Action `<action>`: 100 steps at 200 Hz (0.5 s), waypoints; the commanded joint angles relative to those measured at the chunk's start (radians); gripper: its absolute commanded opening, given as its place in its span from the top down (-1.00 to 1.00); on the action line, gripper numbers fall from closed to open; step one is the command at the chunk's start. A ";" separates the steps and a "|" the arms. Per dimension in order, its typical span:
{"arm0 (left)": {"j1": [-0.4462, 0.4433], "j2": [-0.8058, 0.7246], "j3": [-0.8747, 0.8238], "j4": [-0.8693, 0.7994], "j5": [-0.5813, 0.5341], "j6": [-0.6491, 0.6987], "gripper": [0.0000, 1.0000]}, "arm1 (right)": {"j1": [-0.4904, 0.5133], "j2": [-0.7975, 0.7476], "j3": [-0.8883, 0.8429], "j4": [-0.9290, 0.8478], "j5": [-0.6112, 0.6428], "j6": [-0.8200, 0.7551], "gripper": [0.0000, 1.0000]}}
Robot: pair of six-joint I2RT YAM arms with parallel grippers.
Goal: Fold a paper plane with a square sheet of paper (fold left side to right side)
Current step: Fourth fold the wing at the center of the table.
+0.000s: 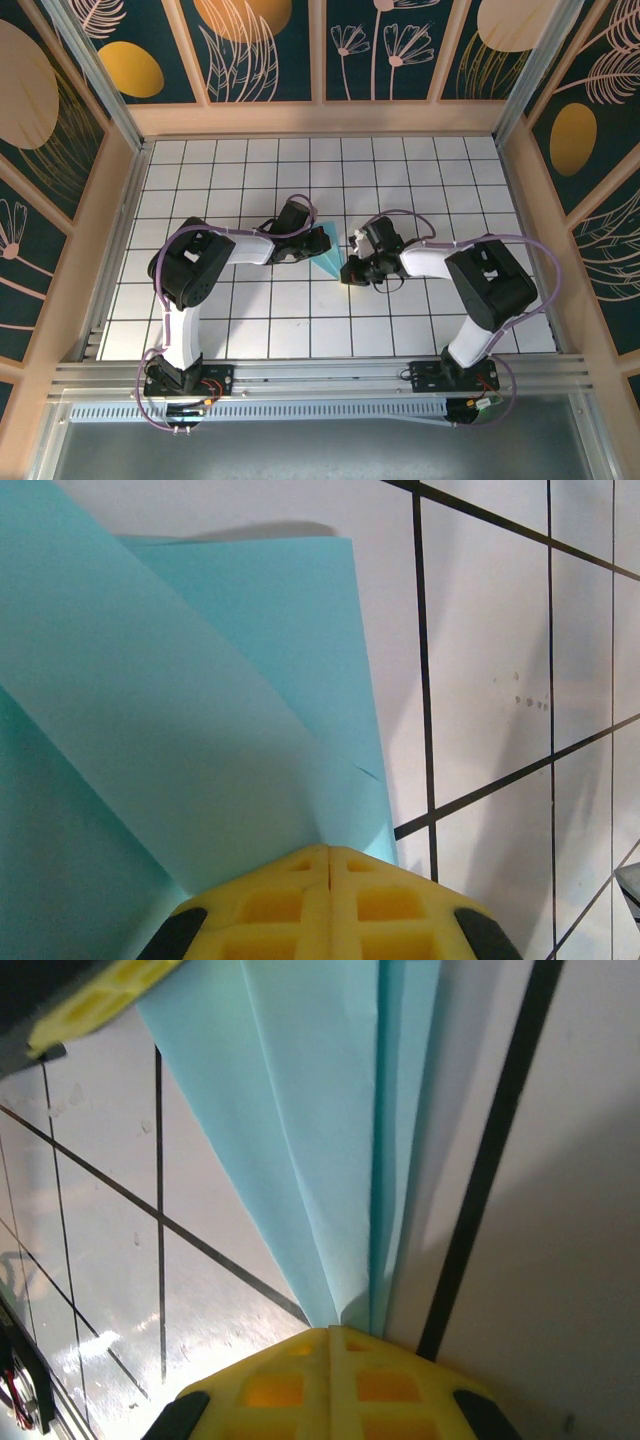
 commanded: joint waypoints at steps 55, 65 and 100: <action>0.012 0.047 -0.009 -0.111 -0.097 0.016 1.00 | -0.013 -0.091 0.086 -0.157 -0.053 -0.028 1.00; 0.012 0.047 -0.008 -0.111 -0.095 0.017 1.00 | -0.013 -0.079 0.097 -0.122 -0.058 -0.009 1.00; 0.011 0.046 -0.008 -0.102 -0.088 0.015 1.00 | -0.008 -0.008 0.127 -0.004 -0.021 0.042 1.00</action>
